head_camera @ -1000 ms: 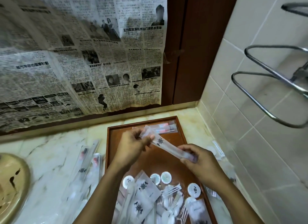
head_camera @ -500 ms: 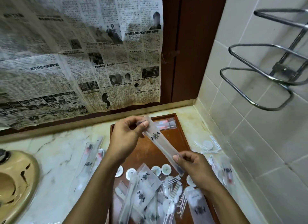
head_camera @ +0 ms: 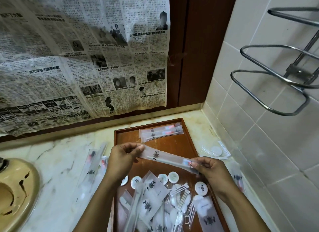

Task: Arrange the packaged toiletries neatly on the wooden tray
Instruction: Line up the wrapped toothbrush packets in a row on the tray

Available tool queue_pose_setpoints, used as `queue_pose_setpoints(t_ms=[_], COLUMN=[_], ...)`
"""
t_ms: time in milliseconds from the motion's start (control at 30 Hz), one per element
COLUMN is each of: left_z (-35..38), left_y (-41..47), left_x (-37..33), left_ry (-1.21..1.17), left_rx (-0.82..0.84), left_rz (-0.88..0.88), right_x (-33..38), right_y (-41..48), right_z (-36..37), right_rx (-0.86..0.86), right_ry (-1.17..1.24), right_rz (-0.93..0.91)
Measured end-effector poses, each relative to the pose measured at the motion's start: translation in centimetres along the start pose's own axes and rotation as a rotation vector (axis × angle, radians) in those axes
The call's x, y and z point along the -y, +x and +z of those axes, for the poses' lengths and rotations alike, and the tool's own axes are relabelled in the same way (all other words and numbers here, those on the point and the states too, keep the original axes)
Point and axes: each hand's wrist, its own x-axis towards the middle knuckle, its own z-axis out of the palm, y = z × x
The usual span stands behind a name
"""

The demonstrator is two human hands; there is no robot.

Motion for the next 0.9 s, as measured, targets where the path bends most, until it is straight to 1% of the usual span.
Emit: queue_pose_setpoints(t_ms=[100, 200, 333, 500, 600, 700, 900], left_z=[0.0, 0.3, 1.1, 2.1, 2.4, 2.5, 2.7], left_y=[0.5, 1.4, 2.5, 5.0, 7.0, 8.9, 11.1], left_x=[1.9, 4.4, 6.9, 8.5, 8.8, 9.3, 10.0], left_ry=[0.059, 0.164, 0.297, 0.361, 0.38, 0.421, 0.433], left_rx=[0.006, -0.021, -0.021, -0.012, -0.04, -0.046, -0.085], left_rz=[-0.035, -0.057, -0.067, -0.044, -0.017, 0.061, 0.12], right_x=[-0.4, -1.0, -1.4, -1.6, -1.4, -1.0, -0.3], right_y=[1.9, 4.2, 7.1, 11.3, 13.6, 15.5, 17.6], right_z=[-0.5, -0.6, 0.2, 0.9, 1.0, 1.1, 1.8], right_rx=[-0.027, -0.08, -0.146, -0.252, -0.24, -0.24, -0.263], right_ry=[-0.112, -0.378, -0.718, -0.935, -0.988, -1.014, -1.001], right_rz=[0.001, -0.037, -0.142, -0.223, -0.227, -0.256, -0.294])
